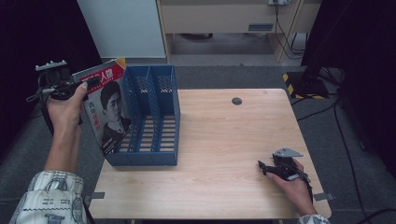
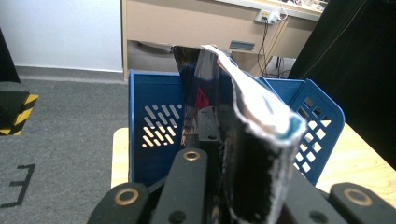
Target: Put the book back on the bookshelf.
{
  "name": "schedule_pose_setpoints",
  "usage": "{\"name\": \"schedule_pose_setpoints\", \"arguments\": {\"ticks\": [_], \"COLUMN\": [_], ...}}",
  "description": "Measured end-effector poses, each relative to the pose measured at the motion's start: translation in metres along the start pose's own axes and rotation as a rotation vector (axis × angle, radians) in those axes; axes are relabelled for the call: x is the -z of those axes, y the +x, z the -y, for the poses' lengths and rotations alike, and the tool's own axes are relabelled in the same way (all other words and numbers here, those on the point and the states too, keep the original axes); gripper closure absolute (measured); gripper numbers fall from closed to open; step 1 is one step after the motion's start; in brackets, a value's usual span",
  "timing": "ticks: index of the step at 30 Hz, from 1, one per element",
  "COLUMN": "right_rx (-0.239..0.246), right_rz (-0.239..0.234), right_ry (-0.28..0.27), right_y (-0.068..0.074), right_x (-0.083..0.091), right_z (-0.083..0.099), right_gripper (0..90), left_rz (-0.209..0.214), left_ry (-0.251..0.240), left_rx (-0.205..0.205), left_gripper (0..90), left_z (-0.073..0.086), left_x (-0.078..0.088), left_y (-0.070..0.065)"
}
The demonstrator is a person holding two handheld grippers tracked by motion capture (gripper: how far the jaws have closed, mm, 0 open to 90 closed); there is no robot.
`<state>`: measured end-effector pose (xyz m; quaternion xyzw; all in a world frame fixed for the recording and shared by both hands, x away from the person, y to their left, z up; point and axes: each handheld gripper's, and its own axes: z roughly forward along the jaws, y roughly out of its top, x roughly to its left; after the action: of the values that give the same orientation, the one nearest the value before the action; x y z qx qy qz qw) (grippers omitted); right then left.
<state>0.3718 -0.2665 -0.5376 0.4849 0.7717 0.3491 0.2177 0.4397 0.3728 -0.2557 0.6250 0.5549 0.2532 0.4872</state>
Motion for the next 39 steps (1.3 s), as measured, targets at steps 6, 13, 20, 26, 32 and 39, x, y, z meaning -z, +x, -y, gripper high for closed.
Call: {"name": "schedule_pose_setpoints", "arguments": {"ticks": [6,13,20,26,32,39], "right_rx": [-0.001,-0.002,-0.002,0.000,0.000,0.000], "right_rz": [0.000,0.000,0.000,-0.001,0.000,0.000], "right_ry": [0.001,0.002,0.002,0.003,0.003,0.003], "right_y": [0.000,0.000,0.000,0.000,0.000,0.000], "right_x": [0.000,0.000,0.000,0.000,0.000,0.000], "right_z": [0.000,0.000,0.000,0.000,0.000,0.000], "right_gripper": [28.4,28.4,28.4,28.5,28.4,28.4], "left_rz": [0.004,0.012,0.011,0.020,0.025,0.029], "left_ry": [-0.004,-0.006,-0.043,-0.060,-0.087,-0.109], "left_rx": [0.000,-0.008,-0.013,-0.022,-0.033,-0.029], "left_gripper": [86.5,86.5,86.5,86.5,86.5,86.5], "left_z": [0.002,0.007,0.012,0.015,0.019,0.026], "left_x": [-0.003,-0.009,-0.010,-0.010,-0.010,-0.011], "left_y": [-0.001,0.000,0.002,0.003,0.002,0.004]}}
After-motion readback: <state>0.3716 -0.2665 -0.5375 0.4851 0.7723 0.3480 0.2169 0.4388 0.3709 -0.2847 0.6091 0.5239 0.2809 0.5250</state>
